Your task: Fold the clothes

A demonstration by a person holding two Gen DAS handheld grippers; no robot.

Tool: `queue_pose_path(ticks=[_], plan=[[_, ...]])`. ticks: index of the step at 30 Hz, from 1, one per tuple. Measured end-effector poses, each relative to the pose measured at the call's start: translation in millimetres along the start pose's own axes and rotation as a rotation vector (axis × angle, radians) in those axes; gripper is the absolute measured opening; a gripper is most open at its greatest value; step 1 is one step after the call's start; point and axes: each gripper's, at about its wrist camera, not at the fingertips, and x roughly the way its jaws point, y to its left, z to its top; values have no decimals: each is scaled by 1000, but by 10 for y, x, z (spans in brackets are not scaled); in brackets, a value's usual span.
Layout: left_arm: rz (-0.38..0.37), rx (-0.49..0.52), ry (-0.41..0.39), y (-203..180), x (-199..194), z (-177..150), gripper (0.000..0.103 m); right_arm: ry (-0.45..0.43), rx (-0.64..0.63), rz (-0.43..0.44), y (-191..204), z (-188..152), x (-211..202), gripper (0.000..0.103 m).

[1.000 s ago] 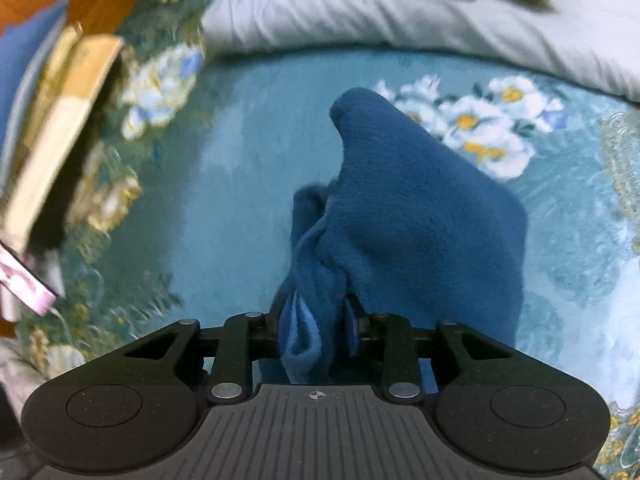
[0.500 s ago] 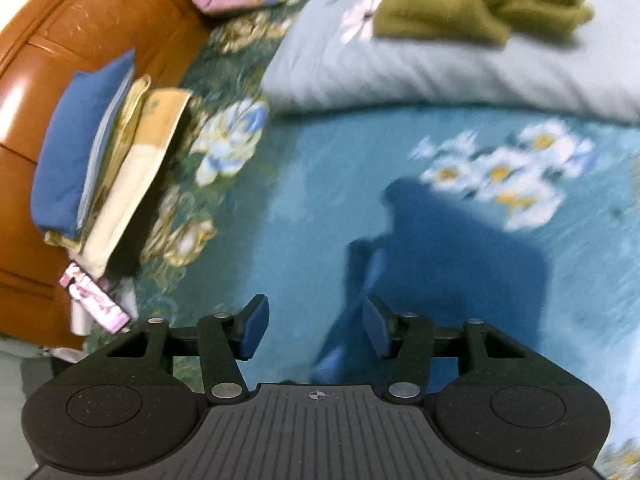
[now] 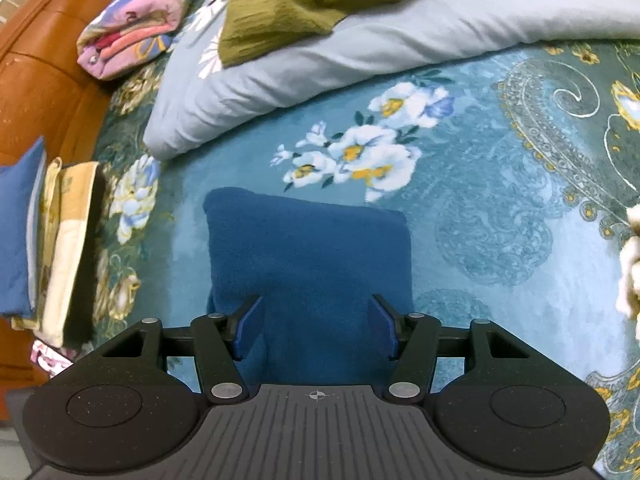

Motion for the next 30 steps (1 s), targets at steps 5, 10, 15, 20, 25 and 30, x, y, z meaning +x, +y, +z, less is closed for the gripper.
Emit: queue_pose_path(ticks=[5,10,15,20,25,30], plan=[[-41,24,-88,3,-231,18,17,-8,4,-1,-24,50,-21,55],[-57,-33,-164,273,-531,-50,16,4,-3,6,-41,88,11,55],[19,-133,-158,635,-465,-165,15,45,-24,15,18,33,144,55],[77,-190,-147,841,-246,-214,19,108,-43,2,42,-77,346,55],[68,-167,-130,763,-114,-105,23,145,-38,-17,16,-168,486,55],[30,-86,-116,665,-266,-32,28,142,-47,4,-4,-248,480,66]])
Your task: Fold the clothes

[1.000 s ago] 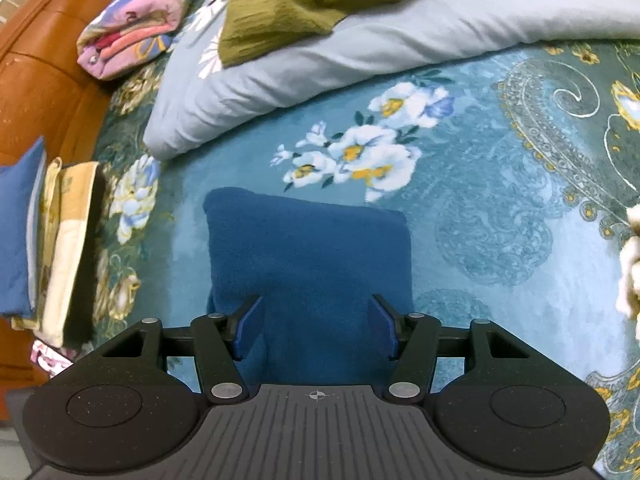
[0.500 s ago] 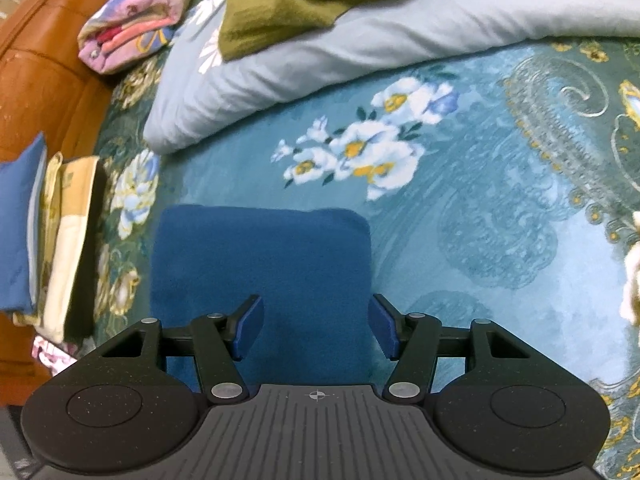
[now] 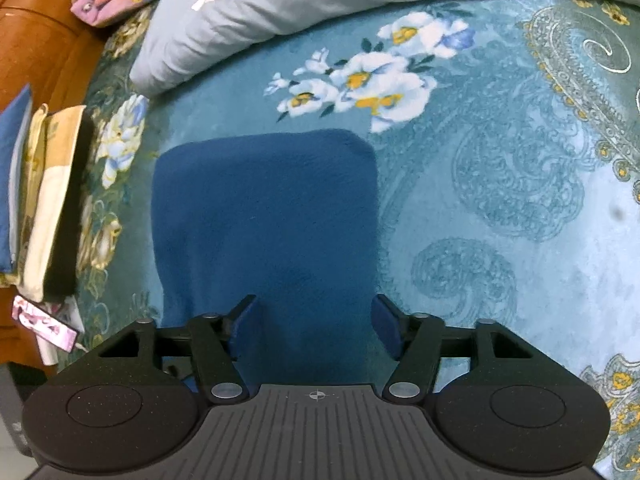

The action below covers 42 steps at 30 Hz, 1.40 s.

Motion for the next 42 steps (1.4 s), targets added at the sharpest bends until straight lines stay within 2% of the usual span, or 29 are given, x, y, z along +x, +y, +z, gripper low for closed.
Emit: queue_pose_path(ticks=[3,5,6,7,8,13,16,19,26,30,36,39,41,42], plan=[[-26,30,-22,-20,-202,80,44,-5,15,25,-43,-36,-2,67],[-35,38,-54,-11,-303,179,65,-12,31,33,-80,-70,6,71],[-39,43,-70,-7,-353,229,72,-12,40,40,-103,-92,22,73],[-44,47,-86,-2,-403,278,80,-9,49,48,-129,-117,43,81],[-50,63,-78,-14,-359,351,82,-4,59,58,-157,-151,74,85],[-85,183,28,-96,78,657,86,14,111,74,-265,-274,257,85],[-83,256,121,-130,420,713,86,13,130,88,-306,-280,355,87],[-97,304,172,-120,595,731,88,12,141,100,-336,-266,442,90],[-130,295,230,-23,804,841,98,21,157,140,-357,-213,611,94],[-152,276,233,53,852,834,102,31,171,170,-366,-197,694,94],[-171,273,215,75,853,810,100,50,174,197,-319,-174,759,93],[-184,259,202,62,834,783,92,52,168,195,-307,-167,745,86],[-201,231,203,76,824,763,82,55,159,193,-303,-162,723,77],[-202,223,198,77,817,752,82,57,155,194,-299,-155,711,75]])
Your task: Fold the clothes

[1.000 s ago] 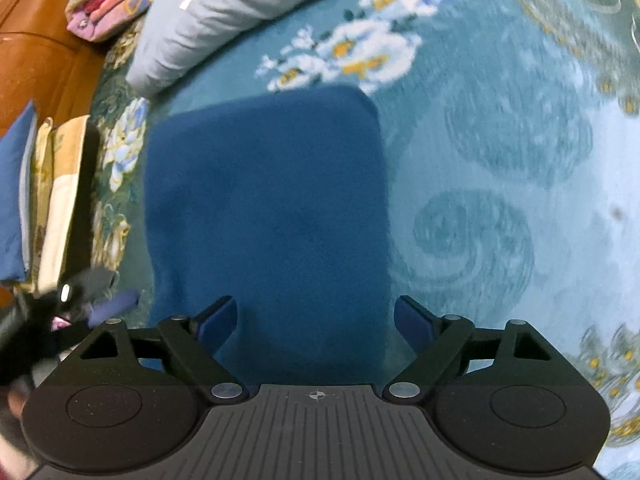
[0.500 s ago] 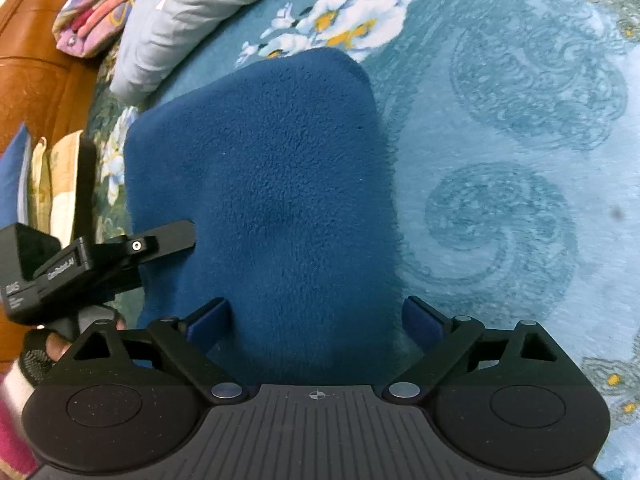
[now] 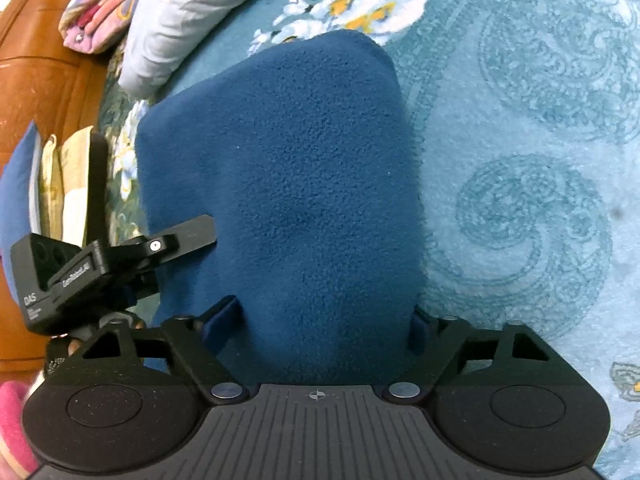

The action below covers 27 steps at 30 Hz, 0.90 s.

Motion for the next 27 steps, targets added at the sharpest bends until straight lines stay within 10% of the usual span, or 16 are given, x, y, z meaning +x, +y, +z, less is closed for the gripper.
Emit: queue_pose_path(ticks=[13,27], plan=[[3,-93,-100,-128,-110,-167,60,48,-132,38,65,170,-217,55],[-19,-336,-351,-670,-239,-1021,54,451,-905,-34,722,1003,-484,54]])
